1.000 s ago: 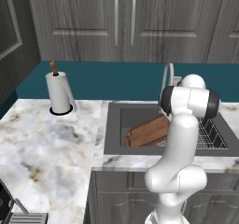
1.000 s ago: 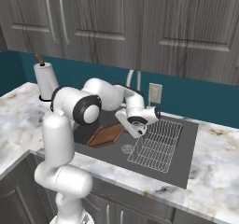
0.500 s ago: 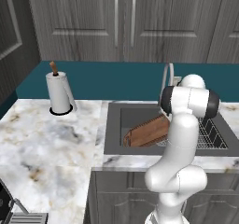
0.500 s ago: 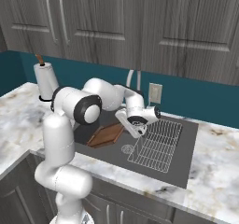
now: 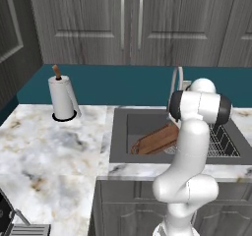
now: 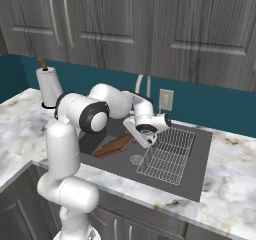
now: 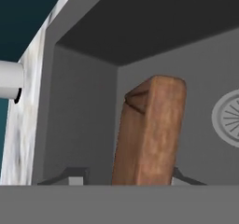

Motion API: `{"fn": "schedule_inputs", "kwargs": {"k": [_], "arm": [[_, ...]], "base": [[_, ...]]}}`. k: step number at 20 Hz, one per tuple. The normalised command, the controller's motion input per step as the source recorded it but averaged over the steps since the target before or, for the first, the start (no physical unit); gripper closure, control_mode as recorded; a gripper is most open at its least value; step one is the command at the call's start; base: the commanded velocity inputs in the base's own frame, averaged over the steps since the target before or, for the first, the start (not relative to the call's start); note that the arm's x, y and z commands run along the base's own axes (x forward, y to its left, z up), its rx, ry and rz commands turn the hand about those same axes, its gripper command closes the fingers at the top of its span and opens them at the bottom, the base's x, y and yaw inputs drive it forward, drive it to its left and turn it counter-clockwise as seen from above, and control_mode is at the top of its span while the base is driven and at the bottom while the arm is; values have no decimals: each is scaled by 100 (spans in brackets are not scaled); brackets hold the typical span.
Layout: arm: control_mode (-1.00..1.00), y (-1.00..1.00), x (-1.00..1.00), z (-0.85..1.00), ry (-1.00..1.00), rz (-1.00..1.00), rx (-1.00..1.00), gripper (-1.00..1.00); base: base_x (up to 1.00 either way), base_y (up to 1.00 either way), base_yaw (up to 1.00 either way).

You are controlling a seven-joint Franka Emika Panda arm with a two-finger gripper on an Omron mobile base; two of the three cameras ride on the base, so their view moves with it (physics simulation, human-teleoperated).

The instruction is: Move the cutting board and knife to the sink. Then move spray from the cabinet to the counter.

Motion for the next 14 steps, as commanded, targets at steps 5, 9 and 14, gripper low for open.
{"fn": "schedule_inputs", "kwargs": {"k": [5,9,14], "arm": [[-100,-15,0,-9,0,2,0,-100],[-100,-24,0,-4,0,0,-4,-100],[-100,-21,1,0,0,1,-7,-100]], "base": [[0,0,0],[0,0,0],[0,0,0]]}}
